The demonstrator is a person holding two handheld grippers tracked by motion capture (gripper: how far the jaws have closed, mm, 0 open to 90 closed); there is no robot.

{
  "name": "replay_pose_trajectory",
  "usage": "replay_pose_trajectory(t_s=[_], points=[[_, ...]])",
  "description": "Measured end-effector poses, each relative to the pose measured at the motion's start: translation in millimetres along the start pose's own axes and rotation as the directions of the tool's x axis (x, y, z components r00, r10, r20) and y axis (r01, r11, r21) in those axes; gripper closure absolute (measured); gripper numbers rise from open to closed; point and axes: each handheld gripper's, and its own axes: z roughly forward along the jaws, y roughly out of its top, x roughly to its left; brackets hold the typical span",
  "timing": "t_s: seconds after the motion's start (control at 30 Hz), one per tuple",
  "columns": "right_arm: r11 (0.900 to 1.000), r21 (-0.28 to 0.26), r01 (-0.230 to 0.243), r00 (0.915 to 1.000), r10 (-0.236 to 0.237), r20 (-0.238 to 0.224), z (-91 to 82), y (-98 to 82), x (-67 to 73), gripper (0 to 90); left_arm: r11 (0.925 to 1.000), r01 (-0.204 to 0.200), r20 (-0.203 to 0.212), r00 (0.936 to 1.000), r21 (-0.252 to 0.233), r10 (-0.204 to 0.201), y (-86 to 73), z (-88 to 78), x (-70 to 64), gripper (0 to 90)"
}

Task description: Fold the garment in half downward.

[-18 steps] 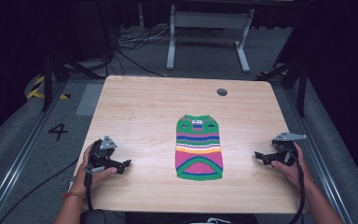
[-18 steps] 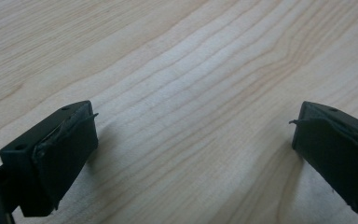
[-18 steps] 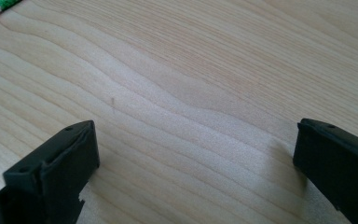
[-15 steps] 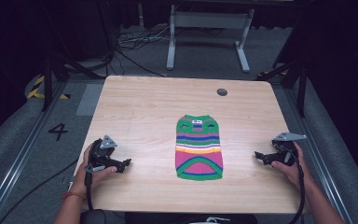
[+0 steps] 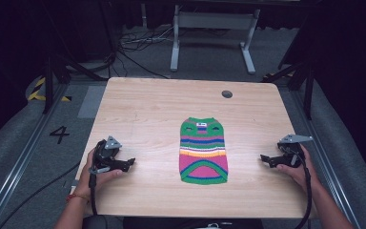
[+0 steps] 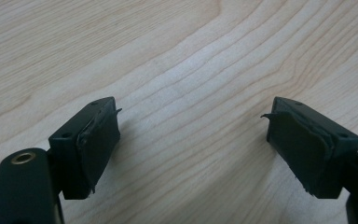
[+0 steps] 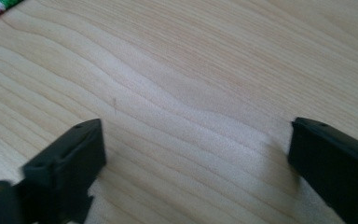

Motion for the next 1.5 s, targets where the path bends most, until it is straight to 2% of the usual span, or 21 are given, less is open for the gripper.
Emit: replay_pose_trajectory(t_s=[0.07,0.1,0.13,0.17,0.2,0.3,0.37,0.43,0.53,0.57,0.67,0.8,0.83,0.9,0.93,0.97,1.03,1.1,1.2,1.37,1.5], points=[[1.000,-0.017,0.016,0.9997,-0.016,-0.017,-2.5,1.7,-0.5,26.0,0.9991,-0.043,0.009,0.9990,-0.001,0.043,3.4,0.4,-0.8,23.1],[1.000,-0.019,0.022,0.9994,-0.023,-0.027,-3.3,2.8,-0.1,24.8,0.9993,-0.036,0.025,0.9990,-0.001,0.036,5.4,1.1,-1.6,22.9],[0.999,-0.016,0.035,0.9990,-0.035,-0.027,-4.2,3.9,0.8,19.5,0.9994,-0.032,0.042,0.9986,-0.010,0.033,8.0,0.8,-0.9,22.7],[0.999,-0.021,0.044,0.9988,-0.044,-0.021,-4.7,5.0,1.8,22.5,0.9990,-0.034,0.056,0.9978,-0.029,0.035,12.3,-0.1,-0.4,23.8],[0.998,-0.029,0.054,0.9979,-0.055,-0.034,-6.0,6.9,2.4,29.0,0.9984,-0.037,0.062,0.9973,-0.042,0.039,15.7,-0.5,0.2,25.2],[0.998,-0.046,0.034,0.9971,-0.037,-0.066,-7.3,18.1,2.9,30.2,0.9958,-0.043,0.072,0.9962,-0.081,0.049,32.6,1.5,-0.5,26.4],[0.997,-0.062,0.046,0.9962,-0.051,-0.071,-7.2,27.4,4.3,31.9,0.9945,-0.032,0.089,0.9952,-0.100,0.041,42.0,5.3,-0.8,28.2],[0.996,-0.076,0.043,0.9945,-0.050,-0.092,-4.5,41.2,6.9,35.2,0.9929,-0.036,0.090,0.9948,-0.113,0.047,52.7,12.8,-2.6,29.8],[0.994,-0.085,0.073,0.9910,-0.082,-0.105,3.1,61.0,12.9,36.8,0.9928,-0.059,0.097,0.9929,-0.104,0.069,67.2,25.4,-5.2,31.7],[0.994,-0.085,0.073,0.9910,-0.082,-0.105,3.1,61.0,12.9,36.8,0.9928,-0.059,0.097,0.9929,-0.104,0.069,67.2,25.4,-5.2,32.5],[0.991,-0.094,0.095,0.9869,-0.106,-0.121,15.0,80.7,20.4,39.8,0.9910,-0.072,0.093,0.9923,-0.113,0.083,86.6,38.4,-6.8,34.2],[0.989,-0.103,0.110,0.9838,-0.123,-0.130,24.5,95.5,26.6,42.0,0.9910,-0.069,0.095,0.9922,-0.115,0.080,99.3,48.1,-6.2,36.7],[0.988,-0.106,0.117,0.9809,-0.131,-0.144,31.8,106.4,29.9,44.1,0.9920,-0.075,0.095,0.9919,-0.102,0.084,108.4,56.0,-6.3,36.7],[0.986,-0.102,0.132,0.9781,-0.147,-0.147,38.5,114.7,32.4,44.9,0.9910,-0.074,0.098,0.9916,-0.112,0.085,119.0,64.0,-6.9,37.1],[0.985,-0.103,0.135,0.9772,-0.149,-0.151,43.7,120.3,34.1,45.9,0.9910,-0.074,0.098,0.9916,-0.112,0.085,119.0,64.0,-6.9,37.7],[0.985,-0.099,0.140,0.9761,-0.154,-0.154,48.1,124.9,35.0,47.1,0.9897,-0.064,0.112,0.9907,-0.128,0.078,129.3,70.9,-7.6,37.8],[0.984,-0.090,0.151,0.9745,-0.163,-0.154,57.1,133.2,38.2,48.1,0.9881,-0.067,0.122,0.9890,-0.139,0.084,138.5,77.6,-10.0,39.1],[0.985,-0.089,0.150,0.9741,-0.163,-0.157,60.6,136.1,39.3,49.1,0.9879,-0.066,0.130,0.9879,-0.140,0.084,143.5,81.7,-11.2,40.2],[0.985,-0.079,0.156,0.9699,-0.168,-0.176,78.1,147.1,44.7,51.8,0.9871,-0.085,0.135,0.9855,-0.136,0.103,160.9,99.7,-19.5,39.9],[0.987,-0.062,0.149,0.9681,-0.158,-0.194,95.1,153.1,49.6,53.9,0.9891,-0.089,0.144,0.9839,-0.117,0.105,172.1,114.8,-28.6,40.2],[0.987,-0.043,0.158,0.9672,-0.163,-0.194,108.2,156.7,56.2,54.8,0.9890,-0.116,0.150,0.9803,-0.091,0.129,183.6,131.7,-39.6,40.4]])
